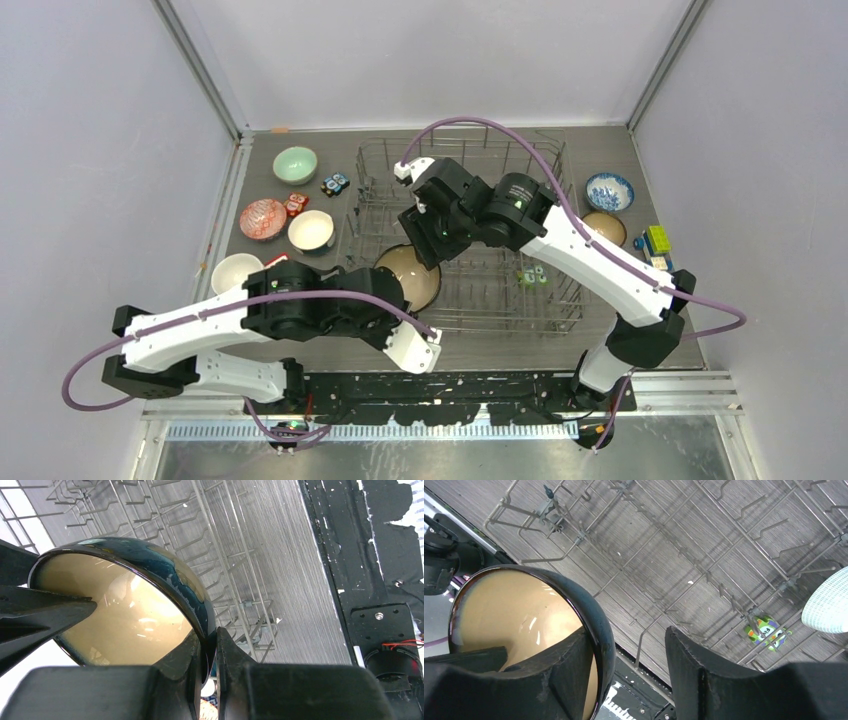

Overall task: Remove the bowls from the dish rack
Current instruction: Place the bowl at the center of the board.

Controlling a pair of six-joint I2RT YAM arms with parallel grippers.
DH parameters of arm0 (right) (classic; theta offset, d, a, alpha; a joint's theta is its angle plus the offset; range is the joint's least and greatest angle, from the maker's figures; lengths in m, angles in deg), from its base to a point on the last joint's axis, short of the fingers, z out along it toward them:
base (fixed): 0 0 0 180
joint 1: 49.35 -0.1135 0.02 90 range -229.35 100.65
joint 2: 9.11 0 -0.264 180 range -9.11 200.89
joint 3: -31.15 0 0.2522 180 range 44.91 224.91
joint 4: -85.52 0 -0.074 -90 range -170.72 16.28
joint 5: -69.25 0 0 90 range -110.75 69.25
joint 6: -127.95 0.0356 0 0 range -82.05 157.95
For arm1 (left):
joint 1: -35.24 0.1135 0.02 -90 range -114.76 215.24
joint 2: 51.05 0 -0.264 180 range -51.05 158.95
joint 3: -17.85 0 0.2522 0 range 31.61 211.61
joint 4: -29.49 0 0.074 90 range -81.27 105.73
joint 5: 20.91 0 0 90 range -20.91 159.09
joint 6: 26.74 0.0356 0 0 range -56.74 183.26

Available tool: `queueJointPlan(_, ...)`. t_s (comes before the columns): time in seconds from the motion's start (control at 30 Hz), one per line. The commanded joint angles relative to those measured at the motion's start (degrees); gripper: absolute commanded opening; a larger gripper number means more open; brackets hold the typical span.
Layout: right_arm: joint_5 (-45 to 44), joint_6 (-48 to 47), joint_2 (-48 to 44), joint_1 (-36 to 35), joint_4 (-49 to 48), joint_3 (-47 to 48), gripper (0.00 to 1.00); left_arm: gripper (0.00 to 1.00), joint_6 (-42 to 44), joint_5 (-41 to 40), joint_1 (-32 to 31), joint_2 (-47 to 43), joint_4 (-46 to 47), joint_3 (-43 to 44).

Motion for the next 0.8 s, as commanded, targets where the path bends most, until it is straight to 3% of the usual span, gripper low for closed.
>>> queueJointPlan(0.0,-0.4,-0.7,-0.3,-0.4,0.1,2.8,0.57,0.0,1.6,-0.4,-0.4,-0.4,0.4,3.9)
queueJointPlan(0.43,-0.6,-1.4,0.3,-2.5,1.1,1.3,0.42,0.0,1.6,0.6,-0.4,1.0,-0.2,5.7)
queueJointPlan(0.67,-1.6,-1.8,-0.8,-3.5,1.2,0.2,0.22,0.0,0.0,-0.5,-0.4,1.0,1.8,5.3)
queueJointPlan(0.77,-1.4,-1.5,-1.1,-3.5,0.8,-0.2,0.07,0.0,-0.9,-1.5,-0.4,0.5,4.5,5.1)
